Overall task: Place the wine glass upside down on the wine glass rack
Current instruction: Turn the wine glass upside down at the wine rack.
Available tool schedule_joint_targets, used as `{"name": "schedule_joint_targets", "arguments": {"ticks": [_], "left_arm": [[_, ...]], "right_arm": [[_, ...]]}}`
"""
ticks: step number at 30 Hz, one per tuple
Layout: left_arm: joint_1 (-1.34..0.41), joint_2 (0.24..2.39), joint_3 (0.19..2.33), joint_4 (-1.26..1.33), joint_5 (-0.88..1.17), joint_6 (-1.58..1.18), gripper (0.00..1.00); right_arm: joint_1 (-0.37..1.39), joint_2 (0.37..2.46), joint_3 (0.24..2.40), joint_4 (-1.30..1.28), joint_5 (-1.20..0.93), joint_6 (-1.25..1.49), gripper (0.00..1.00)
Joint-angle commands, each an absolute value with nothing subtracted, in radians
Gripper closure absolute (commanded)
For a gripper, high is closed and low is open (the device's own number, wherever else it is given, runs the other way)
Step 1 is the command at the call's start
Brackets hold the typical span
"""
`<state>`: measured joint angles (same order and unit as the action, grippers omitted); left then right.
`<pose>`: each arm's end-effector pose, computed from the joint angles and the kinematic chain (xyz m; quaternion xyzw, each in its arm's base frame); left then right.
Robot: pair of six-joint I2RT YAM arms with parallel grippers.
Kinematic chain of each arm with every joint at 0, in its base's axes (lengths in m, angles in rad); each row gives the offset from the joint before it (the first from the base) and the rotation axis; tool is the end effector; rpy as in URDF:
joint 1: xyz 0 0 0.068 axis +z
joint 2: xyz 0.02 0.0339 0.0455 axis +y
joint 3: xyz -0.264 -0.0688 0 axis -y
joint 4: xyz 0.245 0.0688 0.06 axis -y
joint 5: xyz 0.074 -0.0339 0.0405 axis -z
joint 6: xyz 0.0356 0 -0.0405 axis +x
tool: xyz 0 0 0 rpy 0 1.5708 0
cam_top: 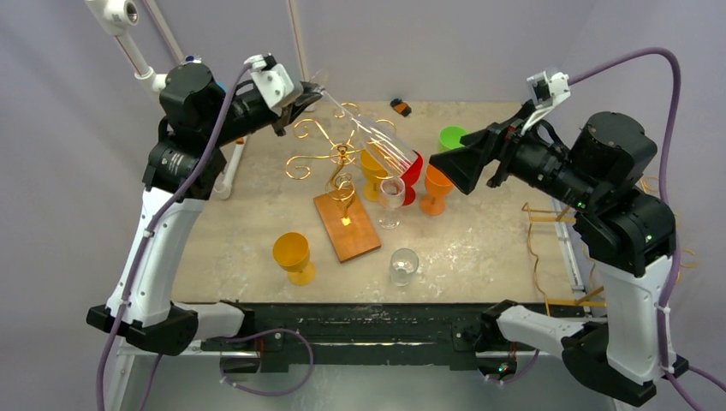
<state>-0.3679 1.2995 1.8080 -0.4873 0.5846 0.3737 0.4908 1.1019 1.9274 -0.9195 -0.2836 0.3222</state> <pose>0.2147 -0.1038 0.5417 0.4347 0.5498 -0.1996 0.6848 0.1104 0.0703 0.5596 -0.1564 0.7215 0.3595 0.5707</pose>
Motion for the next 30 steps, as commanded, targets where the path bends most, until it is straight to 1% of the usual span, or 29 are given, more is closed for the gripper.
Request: {"name": "schedule_joint_targets", "arguments": {"ticks": [1,3,5,8,13,17,21,23,26,28,29,30], "left_arm": [[-0.374,1.217,1.776,-0.405,0.722,0.519,1.00],[-0.374,1.170,1.695,-0.320,0.797,0.565,1.00],[-0.374,1.139,1.658,-0.263,0.845,0.582,1.00],[-0.374,1.134,1.671,-0.283,0.879,0.629,1.00],[-0.374,1.130,1.675,-0.303,0.879,0.651,1.00],[-0.374,1.116,1.665,-0.334,0.894,0.691,1.00],[-0.374,1.102,1.654,-0.351,0.890,0.721,1.00],[-0.374,1.099,1.655,-0.351,0.896,0.722,1.00],[-0.374,1.092,1.660,-0.351,0.915,0.717,1.00],[-0.374,1.085,1.656,-0.351,0.926,0.701,1.00],[-0.374,1.082,1.655,-0.351,0.930,0.688,1.00],[-0.374,1.077,1.650,-0.354,0.933,0.674,1.00]], "right_arm": [[0.495,1.168,1.989,-0.906,-0.426,0.287,0.01],[0.495,1.209,2.000,-0.869,-0.492,0.301,0.01],[0.506,1.250,2.014,-0.853,-0.526,0.305,0.01],[0.586,1.278,2.006,-0.821,-0.534,0.302,0.01],[0.715,1.323,1.997,-0.817,-0.521,0.283,0.01],[0.787,1.312,1.918,-0.760,-0.531,0.285,0.01],[0.814,1.282,1.830,-0.701,-0.539,0.304,0.01],[0.818,1.269,1.805,-0.691,-0.530,0.310,0.09],[0.820,1.240,1.757,-0.662,-0.484,0.323,0.32],[0.820,1.214,1.709,-0.629,-0.439,0.330,0.50],[0.821,1.202,1.676,-0.608,-0.415,0.336,0.60],[0.820,1.189,1.645,-0.588,-0.393,0.341,0.78]]}}
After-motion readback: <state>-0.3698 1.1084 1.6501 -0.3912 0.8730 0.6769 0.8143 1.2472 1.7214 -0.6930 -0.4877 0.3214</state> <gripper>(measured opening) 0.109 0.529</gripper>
